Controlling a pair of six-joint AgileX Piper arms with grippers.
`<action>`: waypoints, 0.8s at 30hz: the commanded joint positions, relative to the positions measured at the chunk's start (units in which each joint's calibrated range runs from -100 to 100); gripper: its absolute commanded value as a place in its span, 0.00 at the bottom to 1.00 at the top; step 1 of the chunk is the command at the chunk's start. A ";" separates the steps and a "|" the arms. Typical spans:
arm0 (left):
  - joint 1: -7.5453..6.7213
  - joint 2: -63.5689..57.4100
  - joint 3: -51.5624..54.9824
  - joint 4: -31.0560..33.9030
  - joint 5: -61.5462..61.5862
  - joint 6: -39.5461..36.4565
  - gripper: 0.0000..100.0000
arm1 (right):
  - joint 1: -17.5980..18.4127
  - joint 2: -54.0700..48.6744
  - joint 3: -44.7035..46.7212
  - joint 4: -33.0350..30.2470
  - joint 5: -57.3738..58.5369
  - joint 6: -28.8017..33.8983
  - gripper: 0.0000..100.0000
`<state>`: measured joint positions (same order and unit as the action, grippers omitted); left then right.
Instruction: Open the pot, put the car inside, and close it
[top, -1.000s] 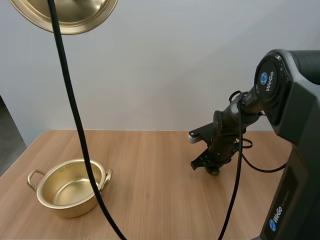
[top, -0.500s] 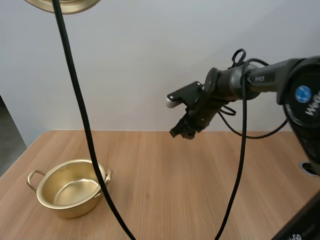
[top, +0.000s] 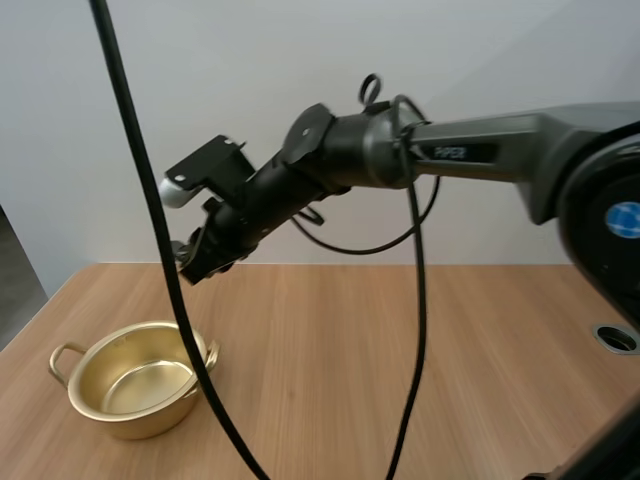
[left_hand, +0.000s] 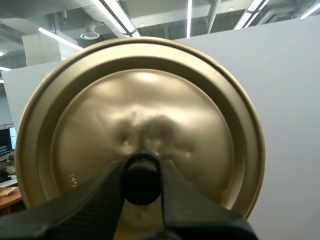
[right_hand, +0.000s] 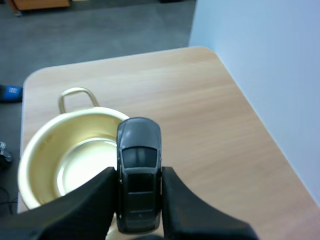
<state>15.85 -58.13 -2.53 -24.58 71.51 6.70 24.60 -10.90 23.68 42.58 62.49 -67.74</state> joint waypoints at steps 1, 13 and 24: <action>0.26 -0.43 -0.02 -0.03 0.01 -0.02 0.00 | 7.29 2.64 -0.04 3.82 -0.41 -1.27 0.00; 0.64 -1.61 -0.02 0.47 0.00 0.09 0.00 | 9.85 16.56 -0.04 1.57 -8.84 -4.79 0.00; 0.64 -1.23 -0.02 1.37 0.00 0.85 0.00 | 9.85 22.08 -0.04 0.01 -15.60 -7.36 0.00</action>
<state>16.49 -59.41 -2.53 -23.30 71.50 7.59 34.44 10.88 23.68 42.72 47.42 -75.13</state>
